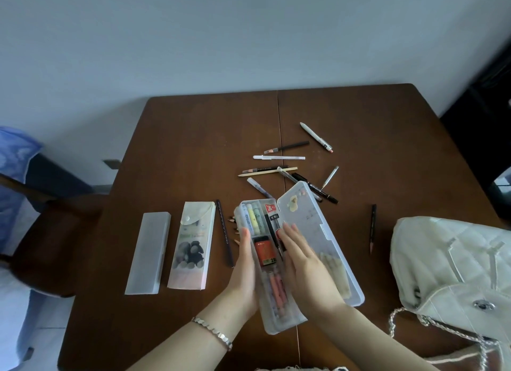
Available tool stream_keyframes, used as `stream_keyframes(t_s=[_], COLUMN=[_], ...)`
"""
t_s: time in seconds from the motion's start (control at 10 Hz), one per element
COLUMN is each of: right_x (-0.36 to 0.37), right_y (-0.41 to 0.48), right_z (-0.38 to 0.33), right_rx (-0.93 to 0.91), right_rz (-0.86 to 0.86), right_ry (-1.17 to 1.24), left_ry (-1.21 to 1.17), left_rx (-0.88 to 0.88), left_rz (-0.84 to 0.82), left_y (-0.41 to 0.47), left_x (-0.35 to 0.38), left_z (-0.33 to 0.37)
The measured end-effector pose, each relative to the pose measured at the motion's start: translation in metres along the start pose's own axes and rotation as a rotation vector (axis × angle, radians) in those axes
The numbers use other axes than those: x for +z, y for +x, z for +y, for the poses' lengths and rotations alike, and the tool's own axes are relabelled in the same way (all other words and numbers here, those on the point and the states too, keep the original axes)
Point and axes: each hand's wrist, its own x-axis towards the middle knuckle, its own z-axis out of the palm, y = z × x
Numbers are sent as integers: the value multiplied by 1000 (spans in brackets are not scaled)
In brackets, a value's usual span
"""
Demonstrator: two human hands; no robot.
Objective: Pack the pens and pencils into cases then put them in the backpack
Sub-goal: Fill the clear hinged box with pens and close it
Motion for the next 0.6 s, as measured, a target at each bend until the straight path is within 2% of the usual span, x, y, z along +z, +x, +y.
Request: stream_keyframes(t_s=[0.1, 0.2, 0.3, 0.4, 0.5, 0.6], right_x=[-24, -67, -85, -70, -37, -14], right_y=[-7, -8, 1, -4, -13, -21], right_z=[-10, -14, 11, 16, 16, 2], right_rx=[-143, -21, 350, 452, 325, 292], right_rz=[348, 433, 95, -329, -422, -388], right_ry=[50, 148, 441, 912, 701, 311], left_ry=[760, 534, 432, 444, 350, 428], left_rx=[-191, -116, -82, -109, -156, -137], left_rz=[576, 320, 177, 194, 195, 189], left_y=[-3, 10, 13, 16, 10, 1], left_x=[-10, -32, -32, -28, -12, 1], left_z=[22, 15, 19, 14, 14, 9])
